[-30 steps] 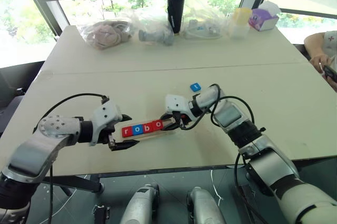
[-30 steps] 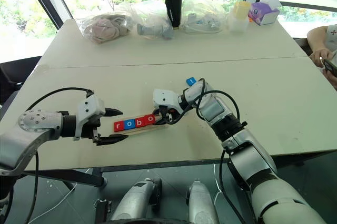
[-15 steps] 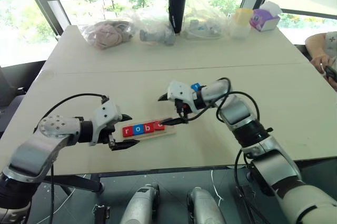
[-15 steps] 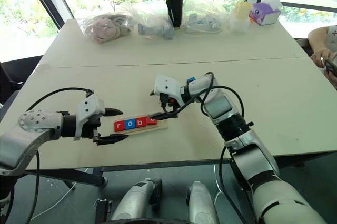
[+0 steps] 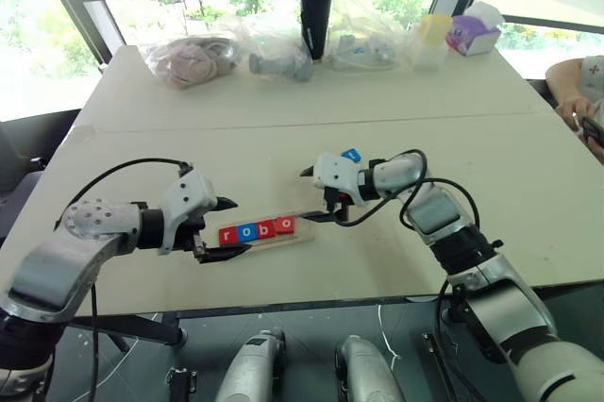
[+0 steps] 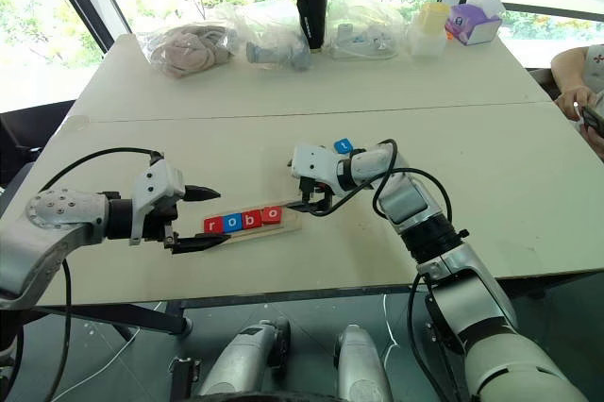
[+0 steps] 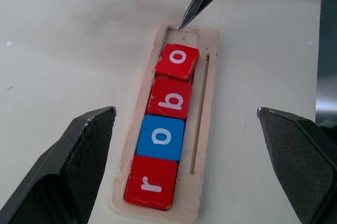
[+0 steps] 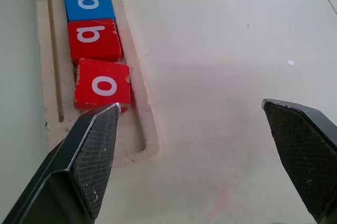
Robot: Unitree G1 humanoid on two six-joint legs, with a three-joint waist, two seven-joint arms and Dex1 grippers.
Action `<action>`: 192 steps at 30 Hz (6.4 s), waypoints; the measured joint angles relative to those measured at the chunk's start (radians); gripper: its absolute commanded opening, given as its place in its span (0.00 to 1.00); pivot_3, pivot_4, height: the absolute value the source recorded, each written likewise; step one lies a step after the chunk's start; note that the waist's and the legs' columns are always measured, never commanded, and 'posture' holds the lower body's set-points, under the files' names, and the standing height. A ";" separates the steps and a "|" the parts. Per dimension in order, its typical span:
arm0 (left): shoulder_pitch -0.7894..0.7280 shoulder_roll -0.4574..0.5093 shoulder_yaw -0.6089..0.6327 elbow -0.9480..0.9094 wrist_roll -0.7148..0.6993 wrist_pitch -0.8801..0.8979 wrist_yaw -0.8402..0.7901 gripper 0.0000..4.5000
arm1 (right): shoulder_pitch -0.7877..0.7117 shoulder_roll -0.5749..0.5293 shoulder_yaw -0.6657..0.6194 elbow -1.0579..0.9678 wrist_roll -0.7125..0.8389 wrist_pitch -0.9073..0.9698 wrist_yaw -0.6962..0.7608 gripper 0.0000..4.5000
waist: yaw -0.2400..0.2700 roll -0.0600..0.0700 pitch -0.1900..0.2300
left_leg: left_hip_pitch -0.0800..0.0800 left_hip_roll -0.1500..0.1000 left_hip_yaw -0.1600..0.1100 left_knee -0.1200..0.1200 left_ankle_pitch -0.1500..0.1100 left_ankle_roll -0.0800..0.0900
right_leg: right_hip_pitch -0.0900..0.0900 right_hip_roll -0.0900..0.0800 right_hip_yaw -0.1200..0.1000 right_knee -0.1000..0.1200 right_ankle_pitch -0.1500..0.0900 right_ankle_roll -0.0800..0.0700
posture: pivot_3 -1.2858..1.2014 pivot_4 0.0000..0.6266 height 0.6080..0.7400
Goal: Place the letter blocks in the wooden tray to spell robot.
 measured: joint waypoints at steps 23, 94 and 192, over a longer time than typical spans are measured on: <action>-0.004 -0.002 0.010 -0.025 -0.021 0.030 0.022 1.00 | -0.013 0.051 0.036 0.084 -0.056 -0.077 -0.042 0.99 | -0.001 0.000 0.000 | 0.000 0.000 0.000 0.000 0.000 0.000 | 0.000 0.001 0.000 0.000 0.000 0.000 | 0.52 0.24 1.00; -0.268 -0.333 -0.069 0.268 0.149 -0.136 0.161 1.00 | -0.010 0.149 -0.411 0.025 0.128 0.631 -0.761 0.27 | 0.001 -0.001 -0.001 | -0.003 -0.001 0.001 0.002 0.003 0.001 | 0.000 0.001 0.001 0.005 0.002 0.003 | 0.52 0.24 1.00; 0.069 0.017 0.031 -0.081 -0.046 0.057 0.026 1.00 | -0.069 -0.032 0.034 0.211 0.117 -0.099 0.345 0.25 | -0.003 0.000 0.000 | 0.000 0.000 0.000 0.000 -0.001 0.001 | 0.002 0.000 -0.001 -0.004 0.001 0.001 | 0.52 0.24 1.00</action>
